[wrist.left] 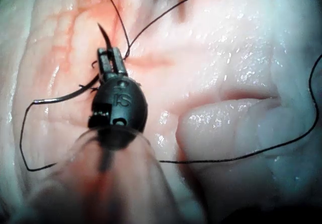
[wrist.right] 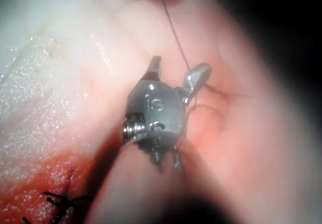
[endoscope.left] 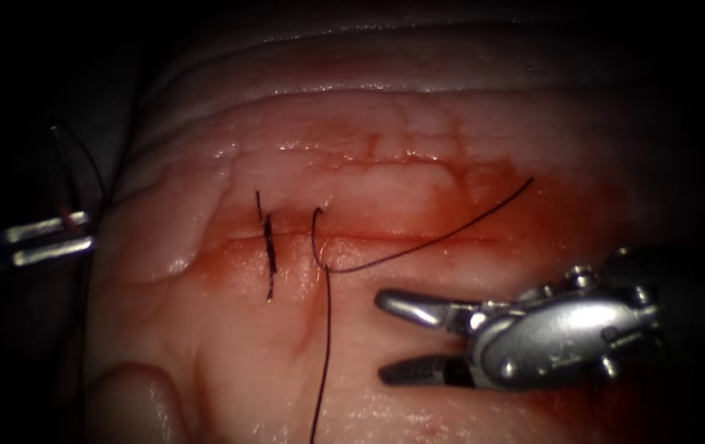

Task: Wound Closure
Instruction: Use the right tool to pull the suture through the wound.

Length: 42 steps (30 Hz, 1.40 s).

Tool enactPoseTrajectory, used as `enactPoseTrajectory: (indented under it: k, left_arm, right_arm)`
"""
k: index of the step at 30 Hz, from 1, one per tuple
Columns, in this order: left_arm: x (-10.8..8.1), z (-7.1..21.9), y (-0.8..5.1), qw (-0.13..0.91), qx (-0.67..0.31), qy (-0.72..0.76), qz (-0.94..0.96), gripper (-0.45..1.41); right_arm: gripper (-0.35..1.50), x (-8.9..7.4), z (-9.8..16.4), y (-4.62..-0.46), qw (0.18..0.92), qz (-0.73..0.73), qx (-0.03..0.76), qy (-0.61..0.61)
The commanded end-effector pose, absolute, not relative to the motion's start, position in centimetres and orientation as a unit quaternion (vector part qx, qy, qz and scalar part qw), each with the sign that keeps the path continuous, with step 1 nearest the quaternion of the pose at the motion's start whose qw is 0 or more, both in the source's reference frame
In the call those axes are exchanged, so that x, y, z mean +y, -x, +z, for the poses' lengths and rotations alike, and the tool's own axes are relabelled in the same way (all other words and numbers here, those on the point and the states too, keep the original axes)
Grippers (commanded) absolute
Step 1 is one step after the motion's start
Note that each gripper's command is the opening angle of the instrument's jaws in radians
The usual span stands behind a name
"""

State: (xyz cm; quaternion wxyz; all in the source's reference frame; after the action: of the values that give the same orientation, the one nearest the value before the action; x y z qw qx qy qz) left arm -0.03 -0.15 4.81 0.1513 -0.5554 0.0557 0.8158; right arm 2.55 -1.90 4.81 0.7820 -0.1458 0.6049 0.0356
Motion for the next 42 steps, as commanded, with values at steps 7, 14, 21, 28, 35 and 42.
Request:
enactPoseTrajectory:
  k: [7,14,21,28,35,42]
  left_arm:
    - [-0.2,4.9,0.09,0.151,0.055,0.556,0.815,-0.45]
    - [-0.2,4.9,0.09,0.151,0.056,0.556,0.816,-0.45]
    - [-0.2,4.9,0.08,0.151,0.055,0.556,0.816,-0.45]
    - [-0.2,4.9,0.09,0.151,0.056,0.556,0.816,-0.45]
    - [-0.2,4.9,0.12,0.149,0.054,0.556,0.816,-0.45]
    - [-0.2,4.9,0.12,0.149,0.054,0.556,0.816,-0.45]
  right_arm:
    - [1.4,-1.7,5.6,-2.85,0.79,0.044,0.592,0.155]
    - [1.23,-1.8,5.9,-3.16,0.802,0.046,0.578,0.144]
    - [-0.35,-1.8,5.9,-3.1,0.809,0.076,0.57,0.118]
    - [-0.35,-2.1,5.5,-2.95,0.813,0.09,0.565,0.109]
    - [-0.35,-2.6,5.0,-2.98,0.814,0.081,0.565,0.104]
    - [-0.35,-3.0,4.4,-3.02,0.811,0.062,0.574,0.092]
